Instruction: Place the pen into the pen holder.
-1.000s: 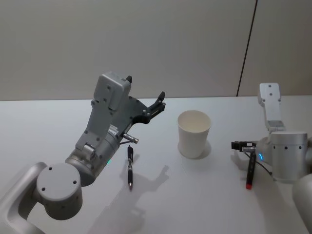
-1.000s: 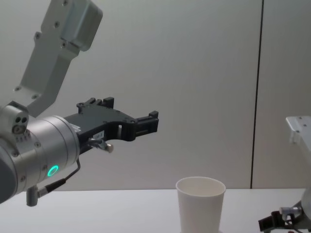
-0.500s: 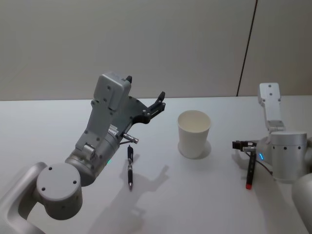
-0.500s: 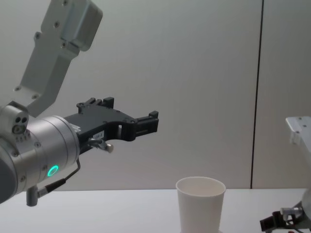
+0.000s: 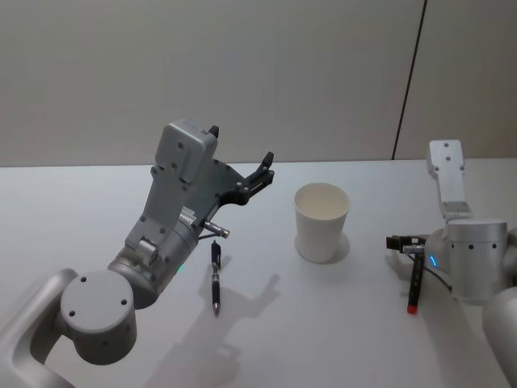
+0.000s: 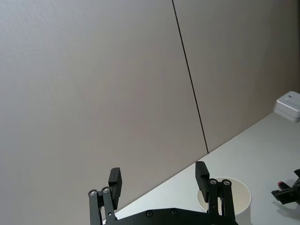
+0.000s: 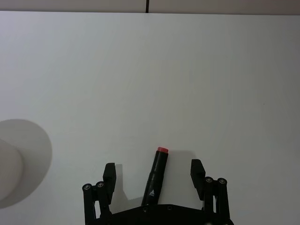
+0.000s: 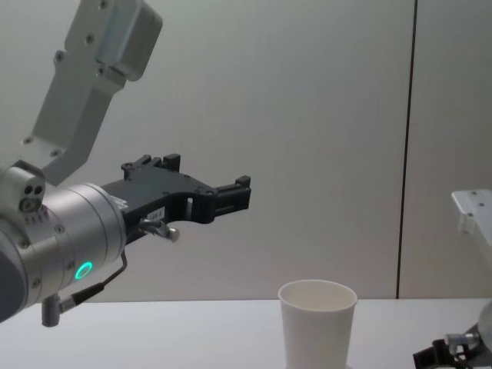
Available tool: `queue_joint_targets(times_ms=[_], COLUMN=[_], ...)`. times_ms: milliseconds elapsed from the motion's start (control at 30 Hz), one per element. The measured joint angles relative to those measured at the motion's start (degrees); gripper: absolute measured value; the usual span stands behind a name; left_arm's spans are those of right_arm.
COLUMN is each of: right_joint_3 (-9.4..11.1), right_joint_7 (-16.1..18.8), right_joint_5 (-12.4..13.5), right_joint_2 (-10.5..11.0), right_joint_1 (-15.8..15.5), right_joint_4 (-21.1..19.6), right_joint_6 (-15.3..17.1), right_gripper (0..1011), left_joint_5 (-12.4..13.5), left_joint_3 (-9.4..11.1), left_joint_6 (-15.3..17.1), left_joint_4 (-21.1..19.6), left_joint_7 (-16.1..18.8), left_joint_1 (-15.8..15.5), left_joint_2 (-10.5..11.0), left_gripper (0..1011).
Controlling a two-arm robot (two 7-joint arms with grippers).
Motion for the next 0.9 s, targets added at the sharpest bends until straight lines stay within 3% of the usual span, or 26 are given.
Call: queue_joint_targets(times_ms=[233,367,667,900], right_joint_3=[0.23,0.4,0.89,1.35], right_joint_7=[0.29,0.39,0.62,0.7], right_joint_5=[-0.42,-0.56,-0.7,-0.7], right_joint_2=[-0.09,-0.14,-0.24,-0.34], right_joint_1=[0.02,0.01,0.03,0.38], right_joint_4=[0.39,0.58,1.5,2.7], right_joint_6=[0.04,0.04,-0.04,-0.14], right_gripper=[996,931,689,446], left_joint_5=[0.0,0.0,0.0,0.0], left_joint_3=[0.0,0.0,0.0,0.0], left_joint_6=[0.0,0.0,0.0,0.0], left_joint_4=[0.0,0.0,0.0,0.0], left_joint_7=[0.0,0.0,0.0,0.0], left_joint_1=[0.0,0.0,0.0,0.0], left_joint_2=[0.0,0.0,0.0,0.0], left_gripper=[1003,1003,1003,1003])
